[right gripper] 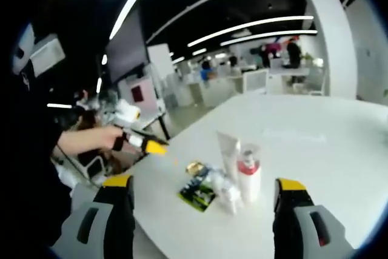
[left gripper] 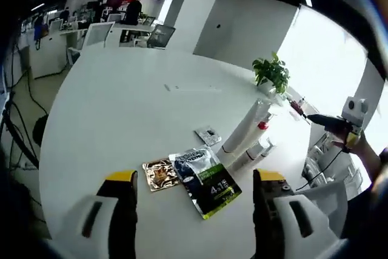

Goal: Arrange the skincare products in the storage area until every visible bottle or jar stands upright without overlapping.

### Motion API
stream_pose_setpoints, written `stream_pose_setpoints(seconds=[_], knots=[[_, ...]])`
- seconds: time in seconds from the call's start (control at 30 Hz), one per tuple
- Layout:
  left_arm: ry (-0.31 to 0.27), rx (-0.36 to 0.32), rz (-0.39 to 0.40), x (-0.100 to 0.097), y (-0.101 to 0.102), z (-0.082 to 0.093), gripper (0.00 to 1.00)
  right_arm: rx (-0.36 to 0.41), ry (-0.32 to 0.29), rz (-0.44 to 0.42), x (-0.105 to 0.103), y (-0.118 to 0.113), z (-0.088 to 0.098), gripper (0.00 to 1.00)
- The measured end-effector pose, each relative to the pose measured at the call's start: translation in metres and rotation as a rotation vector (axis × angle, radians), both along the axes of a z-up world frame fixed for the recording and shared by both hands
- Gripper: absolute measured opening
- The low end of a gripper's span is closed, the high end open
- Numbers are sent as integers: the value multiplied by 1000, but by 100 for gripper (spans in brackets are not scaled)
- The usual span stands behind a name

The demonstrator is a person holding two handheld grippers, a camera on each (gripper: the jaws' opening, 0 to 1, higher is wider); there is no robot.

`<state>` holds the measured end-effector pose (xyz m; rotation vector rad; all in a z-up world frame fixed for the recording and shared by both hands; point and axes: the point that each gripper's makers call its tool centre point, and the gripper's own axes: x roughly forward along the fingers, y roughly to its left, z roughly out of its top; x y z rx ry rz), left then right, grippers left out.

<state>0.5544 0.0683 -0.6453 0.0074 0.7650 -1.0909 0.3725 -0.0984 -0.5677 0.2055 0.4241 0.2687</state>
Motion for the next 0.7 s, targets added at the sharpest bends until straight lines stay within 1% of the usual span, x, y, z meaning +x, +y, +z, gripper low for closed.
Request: stream_pose_setpoints(seconds=[0.1, 0.27, 0.37, 0.47, 0.53, 0.6, 0.63, 0.7], knots=[[5, 4, 2, -7, 4, 5, 75, -1, -2, 0, -1, 0, 1, 98], [-3, -14, -4, -22, 8, 16, 80, -4, -3, -1, -6, 1, 3, 98], [-7, -22, -10, -29, 11, 24, 81, -6, -3, -3, -9, 0, 4, 98], [-16, -25, -6, -32, 16, 31, 83, -8, -8, -6, -13, 1, 6, 97], [-34, -26, -3, -34, 19, 37, 84, -10, -10, -6, -15, 1, 7, 97], [-42, -32, 10, -35, 23, 43, 87, -13, -12, -7, -18, 2, 8, 97], [-57, -42, 30, -34, 26, 46, 90, -14, -13, -7, -19, 2, 9, 97], [-67, -38, 45, -35, 32, 46, 93, -17, -17, -11, -22, 2, 10, 97]])
